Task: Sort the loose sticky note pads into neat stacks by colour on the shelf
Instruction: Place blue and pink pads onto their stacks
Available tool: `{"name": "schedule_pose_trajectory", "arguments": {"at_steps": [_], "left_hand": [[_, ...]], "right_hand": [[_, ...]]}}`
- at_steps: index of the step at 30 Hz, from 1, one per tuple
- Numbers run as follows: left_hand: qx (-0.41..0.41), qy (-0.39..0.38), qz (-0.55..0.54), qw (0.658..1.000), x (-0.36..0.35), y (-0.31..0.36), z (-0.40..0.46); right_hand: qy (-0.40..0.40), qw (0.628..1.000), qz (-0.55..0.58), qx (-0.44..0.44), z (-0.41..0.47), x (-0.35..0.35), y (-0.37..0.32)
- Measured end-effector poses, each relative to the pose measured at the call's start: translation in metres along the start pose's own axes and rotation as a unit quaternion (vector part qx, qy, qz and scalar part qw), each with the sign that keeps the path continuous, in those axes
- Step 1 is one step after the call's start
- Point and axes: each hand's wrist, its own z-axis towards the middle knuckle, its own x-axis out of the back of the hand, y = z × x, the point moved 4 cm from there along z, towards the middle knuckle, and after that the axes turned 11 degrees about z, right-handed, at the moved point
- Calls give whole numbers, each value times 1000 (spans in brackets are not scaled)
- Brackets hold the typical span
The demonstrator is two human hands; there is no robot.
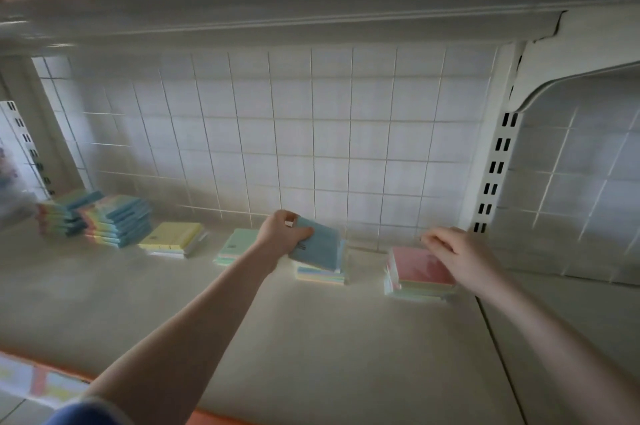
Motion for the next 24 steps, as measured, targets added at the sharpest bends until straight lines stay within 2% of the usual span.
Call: {"name": "schedule_pose_trajectory", "arguments": {"at_steps": [6, 12, 18, 24], "left_hand": [[-7, 37, 99, 994, -21, -7, 9], [33, 68, 116, 990, -33, -8, 15], [70, 46, 164, 983, -44, -15, 18], [58, 13, 120, 991, -44, -13, 12]], "right_hand": [[4, 1000, 0, 0, -1, -1, 7], [15, 1000, 2, -20, -8, 1, 13], [25, 999, -21, -34, -20, 7, 16], [30, 998, -39, -45, -35, 11, 16]]}}
